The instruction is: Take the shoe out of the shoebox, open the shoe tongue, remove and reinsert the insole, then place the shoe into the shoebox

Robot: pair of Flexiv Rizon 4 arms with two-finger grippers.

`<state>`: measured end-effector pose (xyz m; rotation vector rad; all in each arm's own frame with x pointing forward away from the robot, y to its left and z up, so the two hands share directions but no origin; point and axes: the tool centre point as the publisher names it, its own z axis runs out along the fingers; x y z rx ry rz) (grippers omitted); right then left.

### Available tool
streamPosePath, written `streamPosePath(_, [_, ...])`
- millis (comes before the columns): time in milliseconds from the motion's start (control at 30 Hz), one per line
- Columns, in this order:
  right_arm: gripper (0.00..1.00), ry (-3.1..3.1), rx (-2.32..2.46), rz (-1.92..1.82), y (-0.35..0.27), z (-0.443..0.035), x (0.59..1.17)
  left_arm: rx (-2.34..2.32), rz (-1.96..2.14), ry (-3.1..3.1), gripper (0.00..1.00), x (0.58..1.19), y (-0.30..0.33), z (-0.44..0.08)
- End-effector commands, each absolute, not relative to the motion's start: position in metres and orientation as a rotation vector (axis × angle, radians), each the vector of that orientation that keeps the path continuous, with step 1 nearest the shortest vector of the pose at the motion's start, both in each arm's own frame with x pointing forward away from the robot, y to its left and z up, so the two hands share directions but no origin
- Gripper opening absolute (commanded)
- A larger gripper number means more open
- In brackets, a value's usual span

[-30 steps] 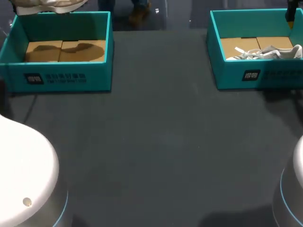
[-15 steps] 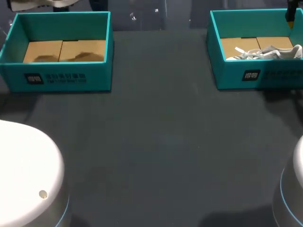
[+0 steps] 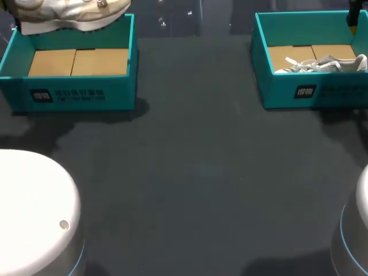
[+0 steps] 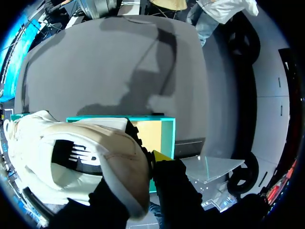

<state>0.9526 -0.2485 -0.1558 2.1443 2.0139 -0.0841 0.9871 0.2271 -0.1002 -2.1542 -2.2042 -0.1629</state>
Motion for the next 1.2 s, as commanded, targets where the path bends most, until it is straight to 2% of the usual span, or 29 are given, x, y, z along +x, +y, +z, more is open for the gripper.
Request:
streamPosePath(33, [1.0, 2.014, 2.144, -0.085, -0.249, -0.156, 0.953, -2.256, -0.461, -2.259, 0.0, 0.919, 0.213, -0.101])
streamPosePath(833, [1.0, 2.014, 2.144, -0.085, -0.249, -0.156, 0.953, -2.256, -0.461, -2.259, 0.0, 0.919, 0.213, -0.101])
streamPosePath(1200, [1.0, 2.014, 2.144, -0.085, -0.249, -0.156, 0.953, -2.231, -0.376, -2.196, 0.0, 0.85, 0.161, -0.104])
